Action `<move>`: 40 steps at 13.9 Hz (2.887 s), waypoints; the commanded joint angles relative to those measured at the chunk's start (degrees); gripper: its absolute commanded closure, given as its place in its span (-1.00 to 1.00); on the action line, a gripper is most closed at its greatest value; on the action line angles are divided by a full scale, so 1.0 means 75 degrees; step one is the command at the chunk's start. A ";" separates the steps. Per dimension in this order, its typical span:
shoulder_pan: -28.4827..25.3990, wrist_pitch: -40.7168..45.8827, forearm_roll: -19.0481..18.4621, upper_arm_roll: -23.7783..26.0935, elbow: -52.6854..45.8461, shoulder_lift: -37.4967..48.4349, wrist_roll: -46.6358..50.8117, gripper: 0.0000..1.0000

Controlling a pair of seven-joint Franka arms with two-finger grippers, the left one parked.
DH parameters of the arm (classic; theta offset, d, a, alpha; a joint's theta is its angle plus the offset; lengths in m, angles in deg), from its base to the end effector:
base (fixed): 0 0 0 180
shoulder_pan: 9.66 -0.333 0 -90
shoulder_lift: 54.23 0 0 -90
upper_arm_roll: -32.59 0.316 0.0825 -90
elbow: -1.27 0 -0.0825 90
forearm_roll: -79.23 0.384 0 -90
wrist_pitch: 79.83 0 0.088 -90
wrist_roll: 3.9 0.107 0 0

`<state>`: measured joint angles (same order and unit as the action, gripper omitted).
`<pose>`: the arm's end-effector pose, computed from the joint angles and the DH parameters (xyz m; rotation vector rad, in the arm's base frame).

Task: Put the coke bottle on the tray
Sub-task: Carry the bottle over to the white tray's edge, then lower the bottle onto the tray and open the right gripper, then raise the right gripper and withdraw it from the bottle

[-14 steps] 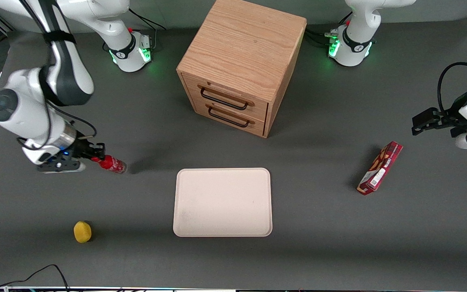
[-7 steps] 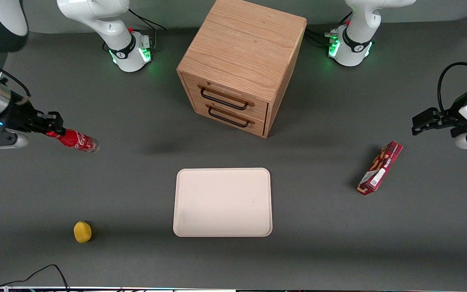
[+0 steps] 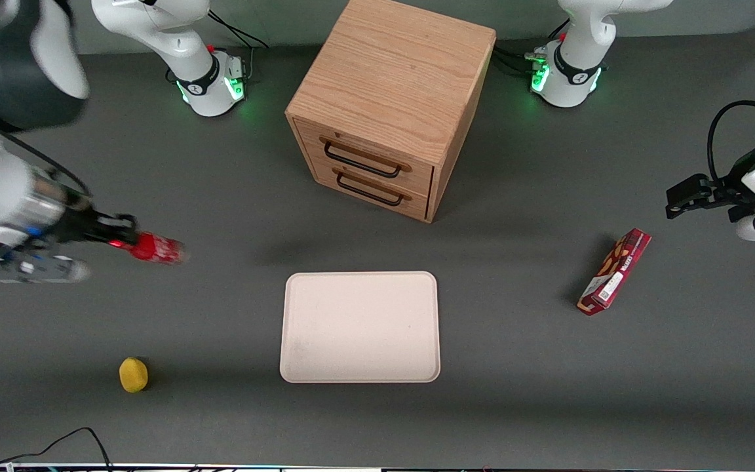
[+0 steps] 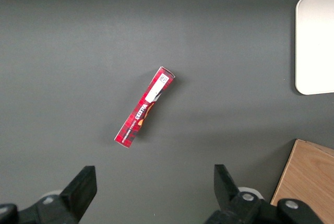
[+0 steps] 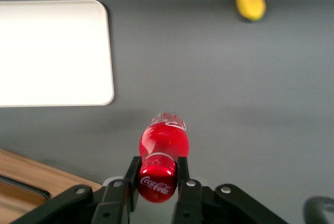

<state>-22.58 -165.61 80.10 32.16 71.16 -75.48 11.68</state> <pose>0.6385 0.1442 0.5577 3.1264 -0.0831 -0.1467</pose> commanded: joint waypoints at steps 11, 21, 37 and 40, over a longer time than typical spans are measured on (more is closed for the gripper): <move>-0.1477 -0.3352 -0.0233 -0.0248 -0.2335 -0.3903 0.2036 1.00; -0.1466 -0.4244 -0.0233 -0.0342 -0.2323 -0.4326 0.2071 0.50; 0.0116 -0.3014 -0.0069 -0.0083 0.4914 0.2689 -0.0179 -1.00; 0.0502 -0.2559 -0.0069 -0.0096 0.5470 0.3782 -0.0050 -1.00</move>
<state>-20.61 -185.55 78.67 30.68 105.97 -54.08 11.63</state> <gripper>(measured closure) 0.000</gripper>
